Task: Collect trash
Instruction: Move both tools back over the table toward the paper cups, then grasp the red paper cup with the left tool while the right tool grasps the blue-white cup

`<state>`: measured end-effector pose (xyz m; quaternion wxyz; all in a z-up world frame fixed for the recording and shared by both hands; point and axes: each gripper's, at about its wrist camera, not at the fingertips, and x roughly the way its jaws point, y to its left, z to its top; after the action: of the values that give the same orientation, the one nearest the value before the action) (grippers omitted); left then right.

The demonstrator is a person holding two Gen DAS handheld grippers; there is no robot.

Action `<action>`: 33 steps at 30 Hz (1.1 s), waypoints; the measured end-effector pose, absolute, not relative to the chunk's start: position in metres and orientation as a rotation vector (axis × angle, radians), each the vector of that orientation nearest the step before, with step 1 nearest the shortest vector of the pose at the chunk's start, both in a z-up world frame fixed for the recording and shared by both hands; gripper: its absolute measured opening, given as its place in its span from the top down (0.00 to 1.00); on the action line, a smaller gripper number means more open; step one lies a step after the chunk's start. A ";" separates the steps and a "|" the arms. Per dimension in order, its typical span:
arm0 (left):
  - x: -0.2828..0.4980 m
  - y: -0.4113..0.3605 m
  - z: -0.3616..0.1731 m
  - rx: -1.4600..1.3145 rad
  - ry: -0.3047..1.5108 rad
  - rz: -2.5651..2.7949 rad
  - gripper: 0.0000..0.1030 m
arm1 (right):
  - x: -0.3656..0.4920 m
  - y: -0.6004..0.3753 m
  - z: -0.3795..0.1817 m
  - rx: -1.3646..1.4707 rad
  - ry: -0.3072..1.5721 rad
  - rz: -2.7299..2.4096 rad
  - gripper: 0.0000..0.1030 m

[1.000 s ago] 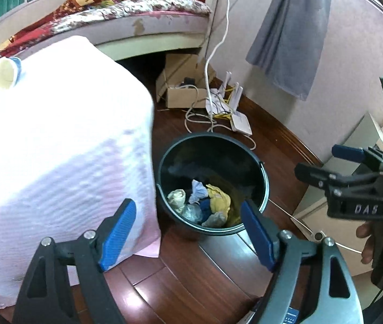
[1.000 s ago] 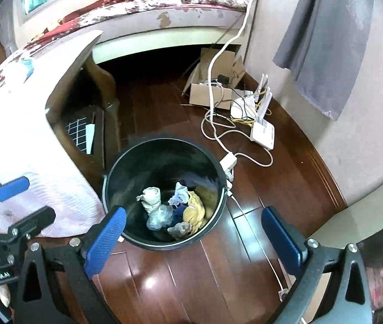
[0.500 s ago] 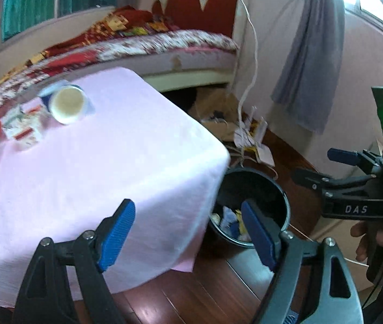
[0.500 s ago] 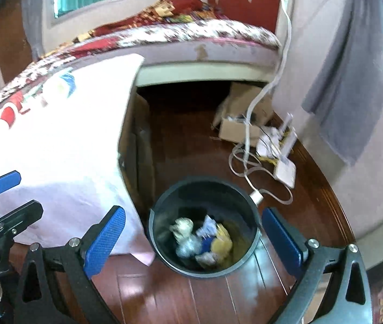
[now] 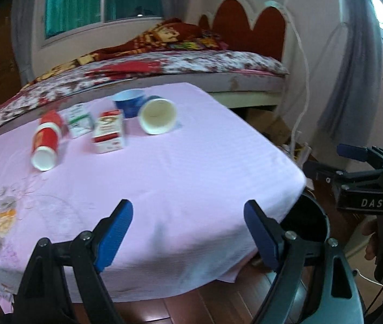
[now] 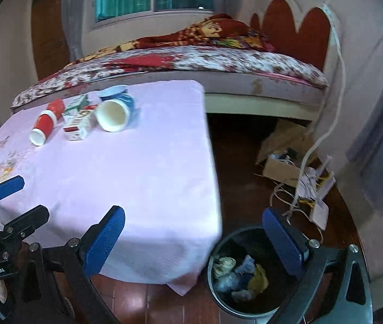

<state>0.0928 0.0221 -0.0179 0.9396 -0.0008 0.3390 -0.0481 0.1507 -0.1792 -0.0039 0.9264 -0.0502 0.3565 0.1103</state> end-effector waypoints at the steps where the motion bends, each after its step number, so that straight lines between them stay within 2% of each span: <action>1: 0.093 0.030 -0.018 -0.005 0.689 -0.078 0.17 | 0.153 -0.173 -0.003 -0.105 0.728 0.236 0.00; 14: 0.103 0.145 -0.024 -0.085 0.690 0.157 0.17 | 0.187 -0.068 0.004 -0.116 0.663 0.352 0.00; 18: 0.113 0.173 -0.025 -0.112 0.690 0.203 0.17 | 0.212 -0.051 -0.007 -0.094 0.736 0.338 0.00; 27: 0.154 0.208 -0.032 -0.135 0.692 0.236 0.20 | 0.254 -0.031 -0.019 -0.065 0.737 0.336 0.01; 31: 0.179 0.217 -0.036 -0.153 0.701 0.240 0.24 | 0.278 -0.030 -0.019 -0.017 0.748 0.320 0.13; 33: 0.185 0.221 -0.037 -0.164 0.704 0.244 0.24 | 0.291 -0.032 -0.025 0.010 0.767 0.318 0.15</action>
<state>0.1846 0.2206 -0.0372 0.9281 -0.0800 0.3437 0.1191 0.2912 -0.0324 -0.0248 0.9151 0.0048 0.3724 0.1543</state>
